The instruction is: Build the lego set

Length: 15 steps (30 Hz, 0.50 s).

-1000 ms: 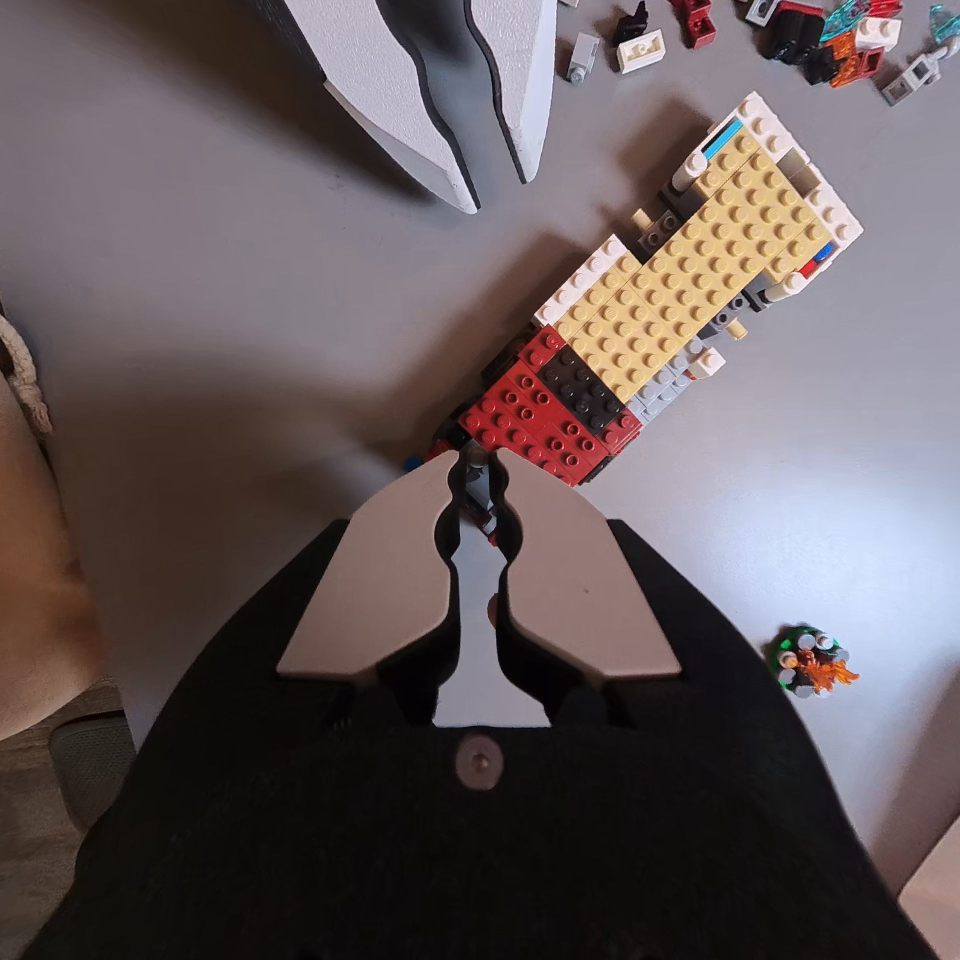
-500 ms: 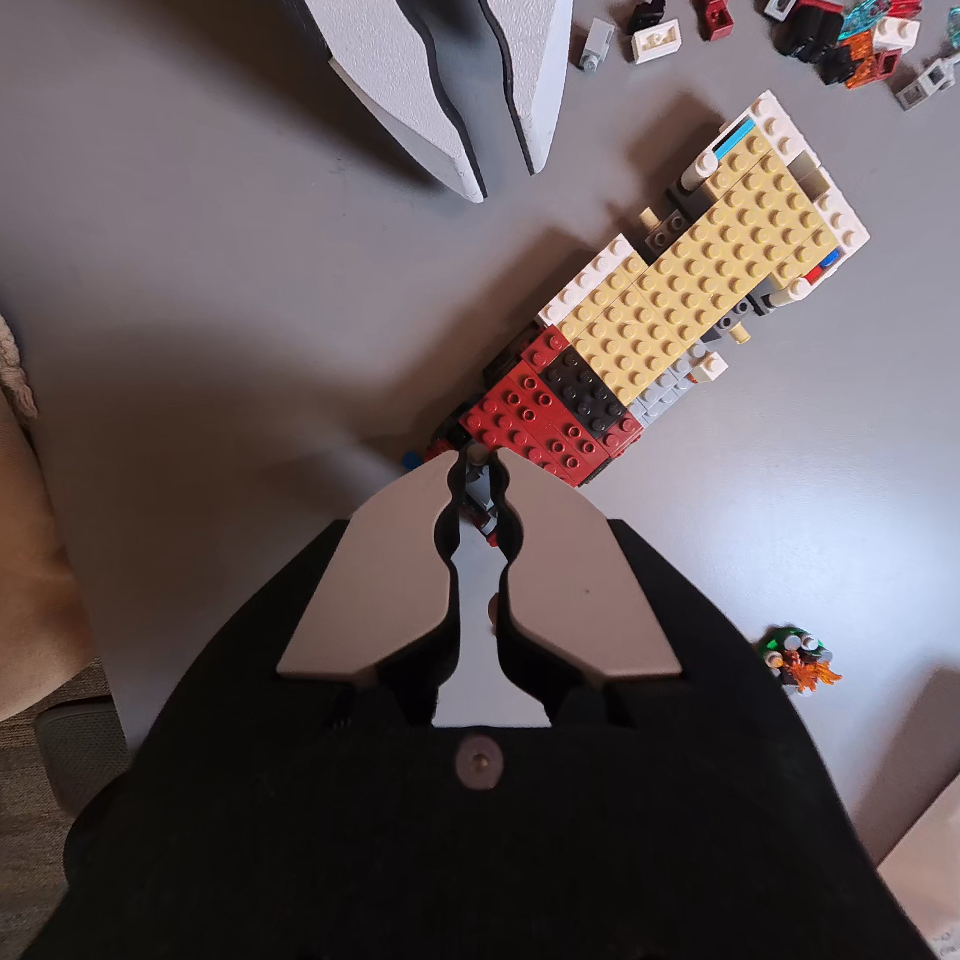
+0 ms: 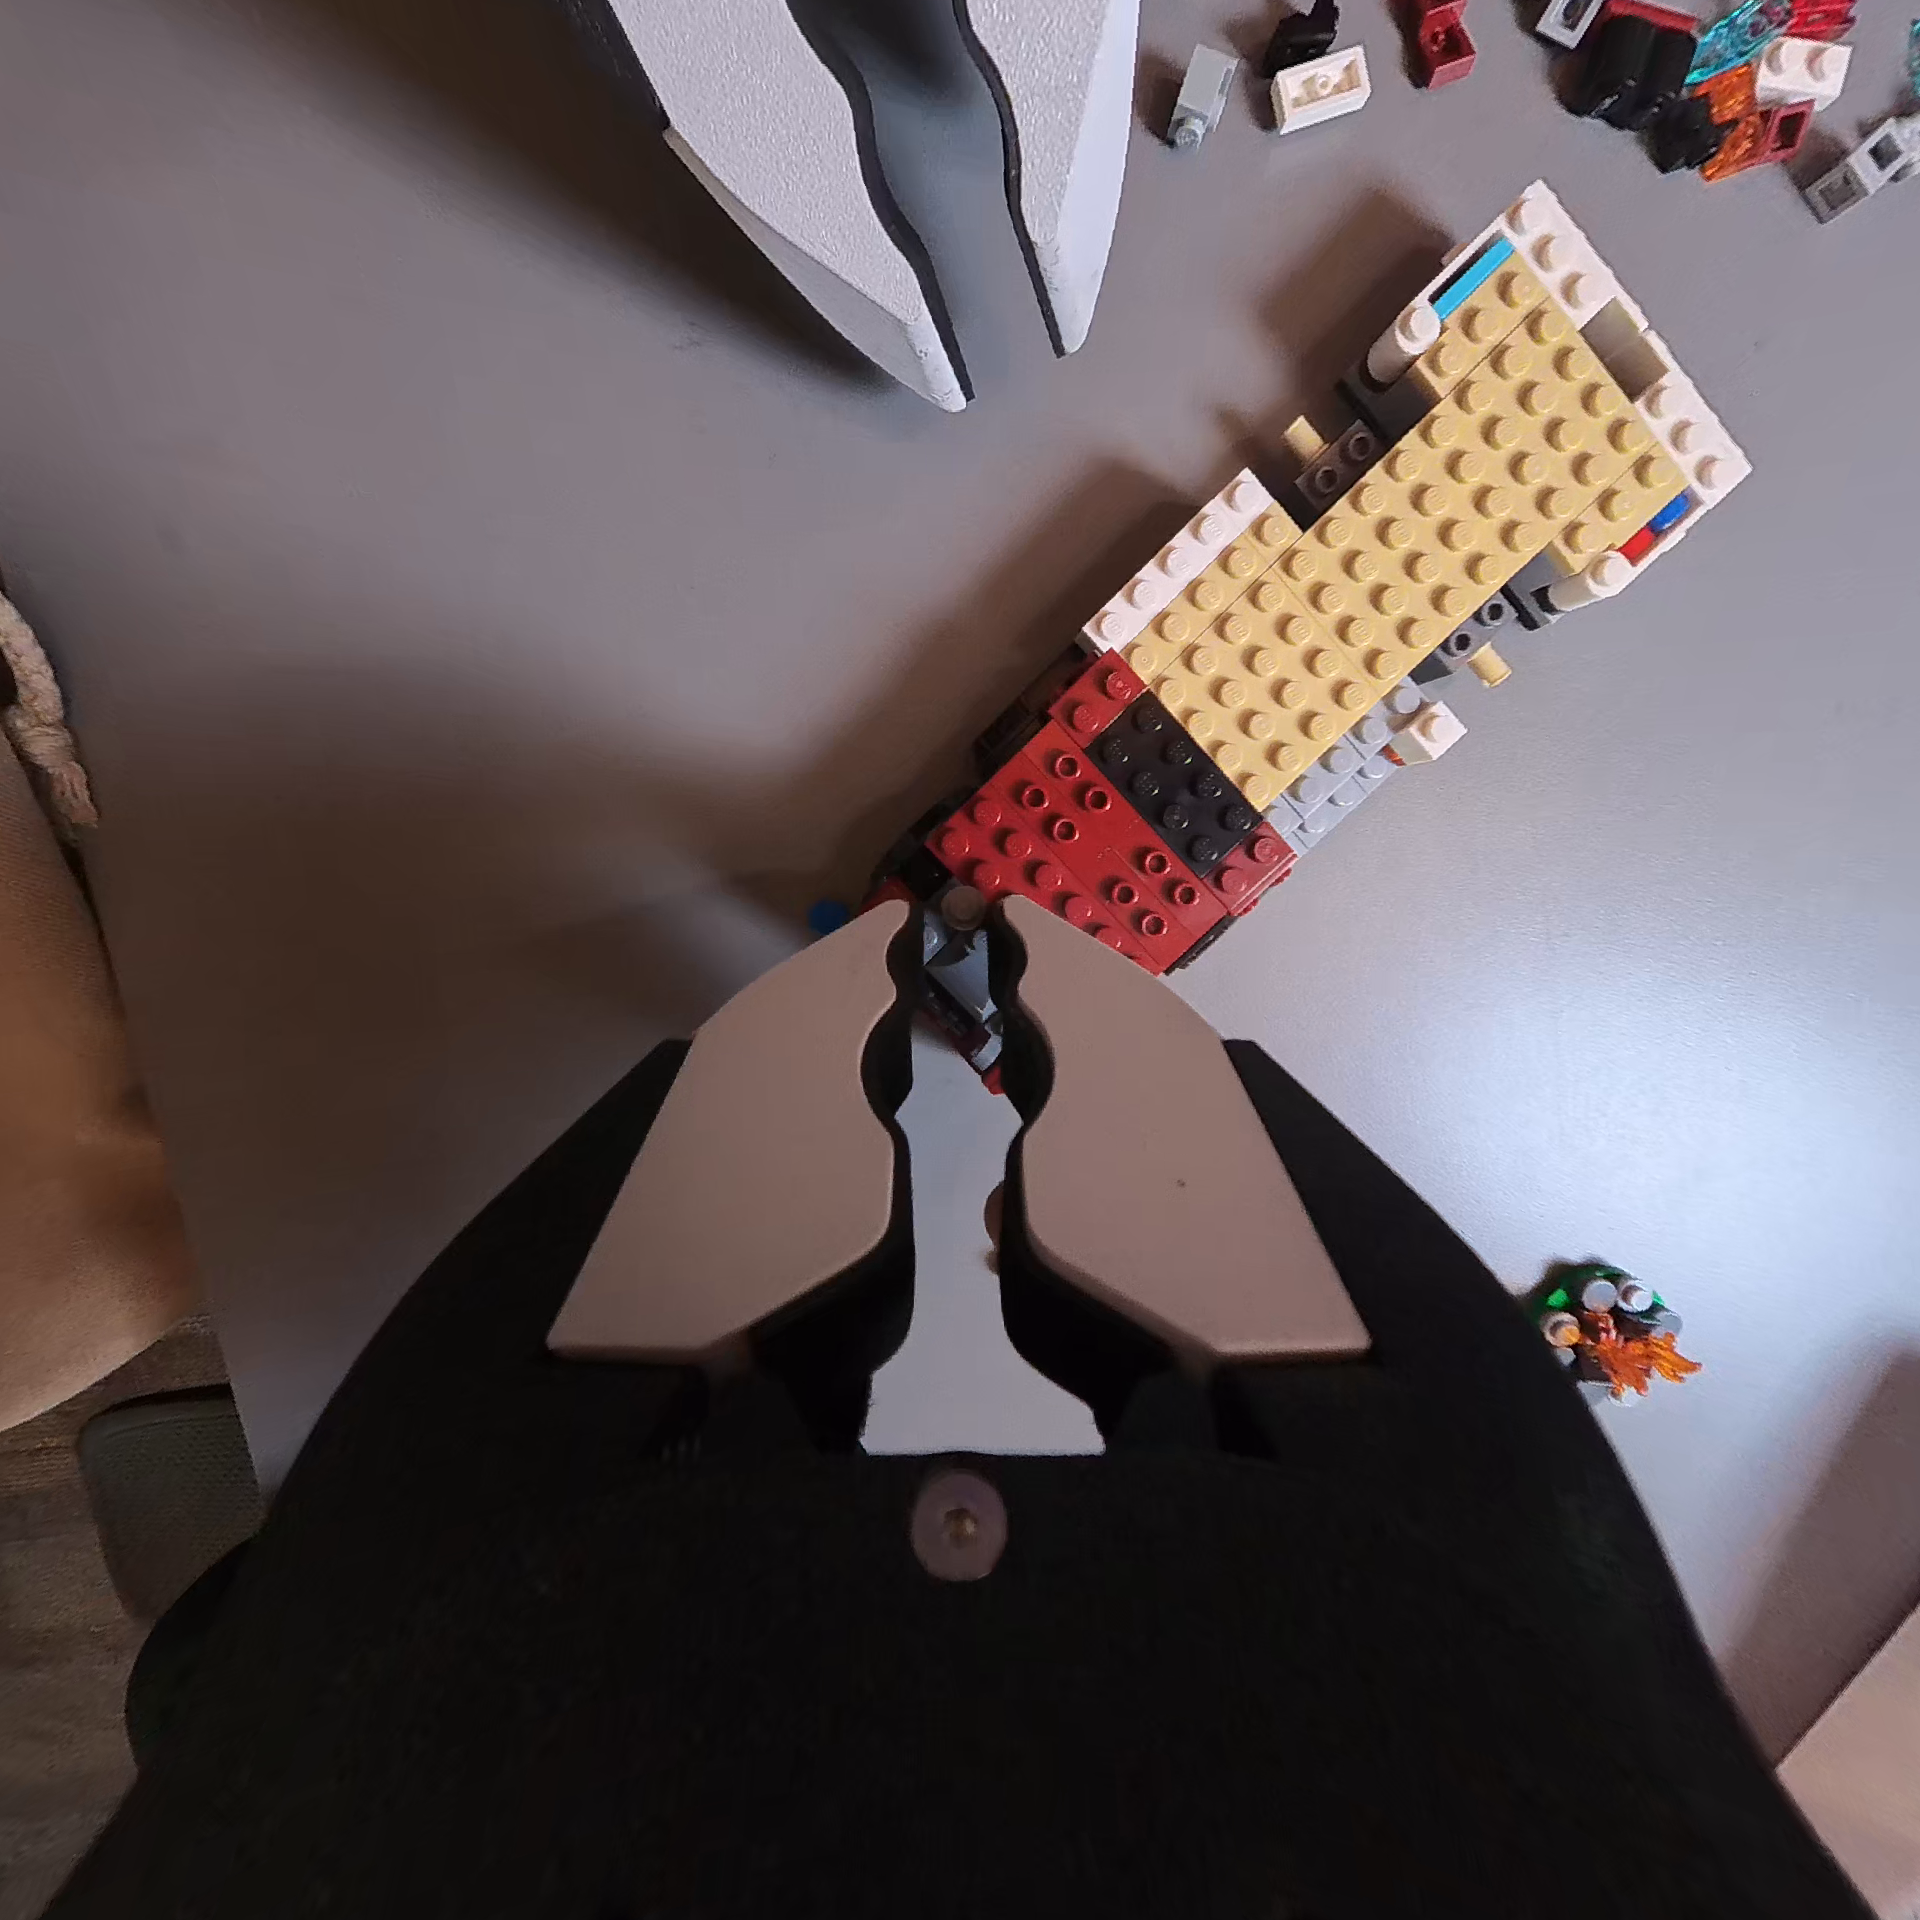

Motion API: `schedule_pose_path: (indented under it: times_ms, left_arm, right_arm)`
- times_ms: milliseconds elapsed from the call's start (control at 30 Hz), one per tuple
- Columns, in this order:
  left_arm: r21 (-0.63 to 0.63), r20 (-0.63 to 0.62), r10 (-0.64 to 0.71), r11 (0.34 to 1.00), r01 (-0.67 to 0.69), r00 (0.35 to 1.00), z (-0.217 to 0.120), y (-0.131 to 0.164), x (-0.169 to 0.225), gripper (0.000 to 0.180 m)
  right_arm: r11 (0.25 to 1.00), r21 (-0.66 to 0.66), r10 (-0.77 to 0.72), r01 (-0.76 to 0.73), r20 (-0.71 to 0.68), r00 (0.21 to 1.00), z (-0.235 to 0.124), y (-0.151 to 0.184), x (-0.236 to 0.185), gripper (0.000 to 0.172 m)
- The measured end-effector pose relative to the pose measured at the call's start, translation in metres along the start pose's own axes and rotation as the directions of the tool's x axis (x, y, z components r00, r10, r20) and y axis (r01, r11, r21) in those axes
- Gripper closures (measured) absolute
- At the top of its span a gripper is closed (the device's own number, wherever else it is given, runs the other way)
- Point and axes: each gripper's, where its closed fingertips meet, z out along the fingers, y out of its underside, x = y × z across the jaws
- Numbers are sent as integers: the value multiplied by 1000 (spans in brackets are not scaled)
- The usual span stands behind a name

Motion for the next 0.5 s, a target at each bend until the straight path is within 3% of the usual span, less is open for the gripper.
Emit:
schedule_pose_path:
  times_ms: [500]
  left_arm:
    - [0, -3, -2, 1000, 2, 1000, 0, 1, 0, 165]
  right_arm:
    - [1000, -3, -24, 24, -20, 1000, -5, 2, 2, 153]
